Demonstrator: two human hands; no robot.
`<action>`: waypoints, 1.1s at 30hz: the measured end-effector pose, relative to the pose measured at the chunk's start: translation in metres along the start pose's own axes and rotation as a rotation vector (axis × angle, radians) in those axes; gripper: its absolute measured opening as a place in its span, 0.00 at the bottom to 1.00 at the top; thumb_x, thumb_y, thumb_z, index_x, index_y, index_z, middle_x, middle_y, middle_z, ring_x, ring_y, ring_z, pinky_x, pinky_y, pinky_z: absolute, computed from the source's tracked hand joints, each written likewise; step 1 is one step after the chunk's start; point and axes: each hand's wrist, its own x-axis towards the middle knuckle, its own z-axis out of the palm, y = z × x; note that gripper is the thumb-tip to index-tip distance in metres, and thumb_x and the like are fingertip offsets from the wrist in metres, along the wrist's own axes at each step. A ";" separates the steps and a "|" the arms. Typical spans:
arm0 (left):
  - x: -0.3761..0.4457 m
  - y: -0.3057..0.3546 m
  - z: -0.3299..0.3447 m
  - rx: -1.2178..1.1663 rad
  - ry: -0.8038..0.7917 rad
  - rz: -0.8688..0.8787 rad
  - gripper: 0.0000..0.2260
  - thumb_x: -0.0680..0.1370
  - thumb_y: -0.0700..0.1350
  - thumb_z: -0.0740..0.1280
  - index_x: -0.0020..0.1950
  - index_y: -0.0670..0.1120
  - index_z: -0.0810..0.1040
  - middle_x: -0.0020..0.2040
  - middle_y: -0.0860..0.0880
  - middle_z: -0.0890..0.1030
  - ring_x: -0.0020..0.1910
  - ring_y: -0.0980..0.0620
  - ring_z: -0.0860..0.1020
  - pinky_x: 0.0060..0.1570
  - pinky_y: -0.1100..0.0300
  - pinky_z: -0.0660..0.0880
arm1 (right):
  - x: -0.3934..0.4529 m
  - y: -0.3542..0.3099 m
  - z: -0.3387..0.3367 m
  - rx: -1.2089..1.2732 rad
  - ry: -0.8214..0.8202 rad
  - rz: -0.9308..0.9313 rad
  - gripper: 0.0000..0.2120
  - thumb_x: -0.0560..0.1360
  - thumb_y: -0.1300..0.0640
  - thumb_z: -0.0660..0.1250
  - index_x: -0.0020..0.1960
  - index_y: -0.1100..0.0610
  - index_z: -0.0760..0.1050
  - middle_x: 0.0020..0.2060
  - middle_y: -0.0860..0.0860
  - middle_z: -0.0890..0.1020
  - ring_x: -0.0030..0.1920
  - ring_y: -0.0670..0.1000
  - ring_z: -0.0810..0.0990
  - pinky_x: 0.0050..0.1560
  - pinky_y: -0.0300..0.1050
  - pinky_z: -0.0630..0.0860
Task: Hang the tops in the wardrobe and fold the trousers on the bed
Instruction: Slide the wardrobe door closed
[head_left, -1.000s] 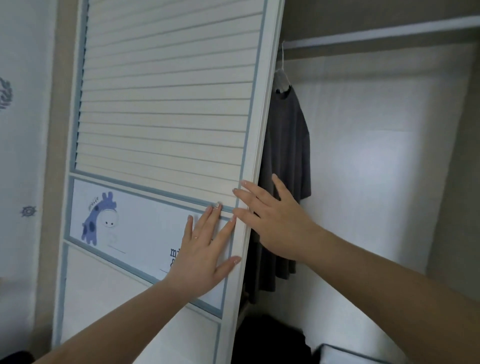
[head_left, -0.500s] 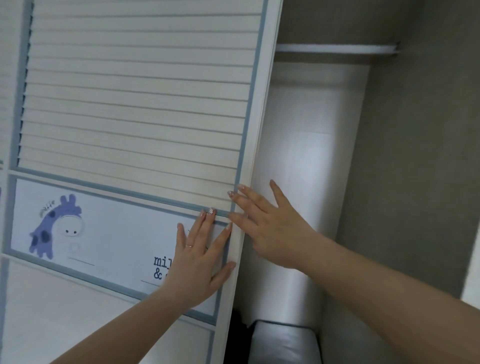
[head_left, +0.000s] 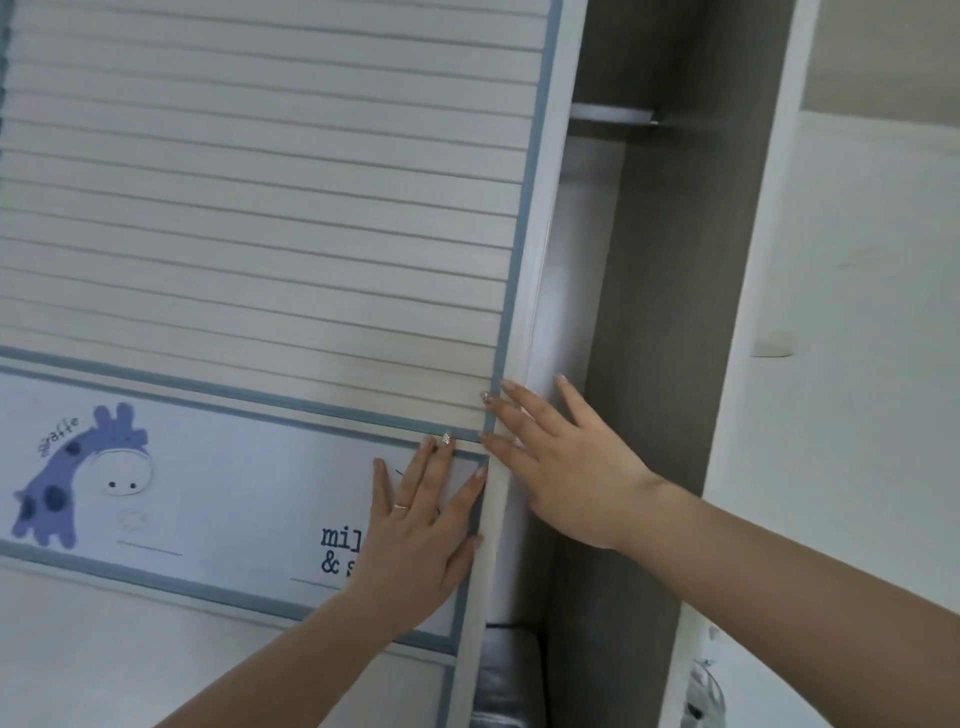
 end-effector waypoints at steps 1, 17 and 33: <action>0.003 0.008 0.000 -0.001 0.002 0.003 0.24 0.81 0.56 0.50 0.76 0.48 0.59 0.76 0.37 0.56 0.76 0.38 0.53 0.62 0.27 0.62 | -0.007 0.004 0.002 -0.003 -0.007 0.004 0.30 0.81 0.47 0.50 0.77 0.52 0.39 0.76 0.56 0.36 0.73 0.59 0.28 0.71 0.67 0.35; 0.036 0.121 -0.001 -0.015 -0.085 -0.015 0.32 0.67 0.53 0.75 0.70 0.49 0.73 0.73 0.38 0.66 0.72 0.38 0.63 0.56 0.31 0.71 | -0.091 0.036 0.022 -0.103 -0.251 0.164 0.39 0.77 0.31 0.44 0.75 0.53 0.31 0.69 0.58 0.26 0.72 0.61 0.26 0.66 0.71 0.28; 0.046 0.155 0.008 -0.038 -0.044 0.004 0.34 0.66 0.49 0.75 0.71 0.50 0.71 0.75 0.39 0.64 0.75 0.40 0.57 0.60 0.30 0.67 | -0.119 0.050 0.023 -0.169 -0.339 0.191 0.38 0.78 0.33 0.42 0.76 0.55 0.34 0.74 0.58 0.32 0.73 0.61 0.29 0.67 0.70 0.30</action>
